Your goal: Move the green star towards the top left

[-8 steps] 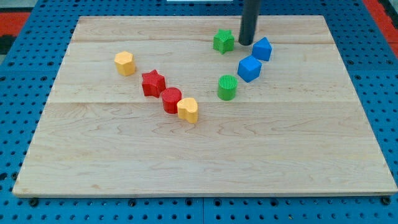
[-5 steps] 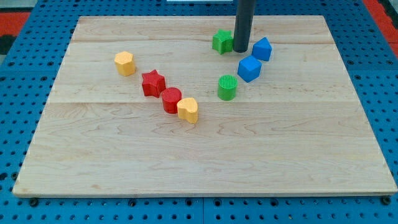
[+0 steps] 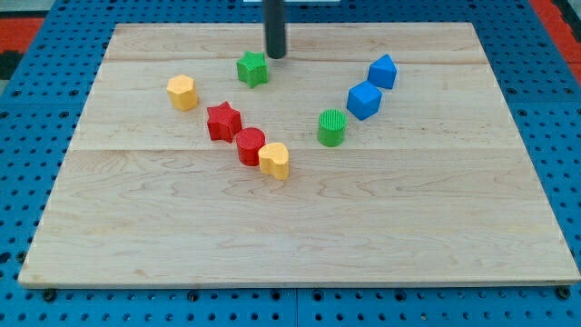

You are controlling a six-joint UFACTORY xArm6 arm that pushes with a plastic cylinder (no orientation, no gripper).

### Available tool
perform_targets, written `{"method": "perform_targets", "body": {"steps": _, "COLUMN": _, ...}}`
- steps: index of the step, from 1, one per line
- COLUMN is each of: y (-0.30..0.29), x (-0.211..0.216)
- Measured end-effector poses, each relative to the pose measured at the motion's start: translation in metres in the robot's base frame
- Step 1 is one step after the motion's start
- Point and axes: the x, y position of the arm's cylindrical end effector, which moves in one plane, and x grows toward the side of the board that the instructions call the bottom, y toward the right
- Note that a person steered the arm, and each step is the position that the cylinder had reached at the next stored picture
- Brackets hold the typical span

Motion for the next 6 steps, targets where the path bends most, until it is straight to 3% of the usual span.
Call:
{"method": "perform_targets", "body": {"steps": 1, "y": -0.004, "x": 0.035}}
{"method": "perform_targets", "body": {"steps": 2, "y": -0.064, "x": 0.048}}
{"method": "perform_targets", "body": {"steps": 4, "y": -0.181, "x": 0.013}}
{"method": "perform_targets", "body": {"steps": 5, "y": -0.168, "x": 0.002}}
{"method": "perform_targets", "body": {"steps": 6, "y": -0.168, "x": -0.054}}
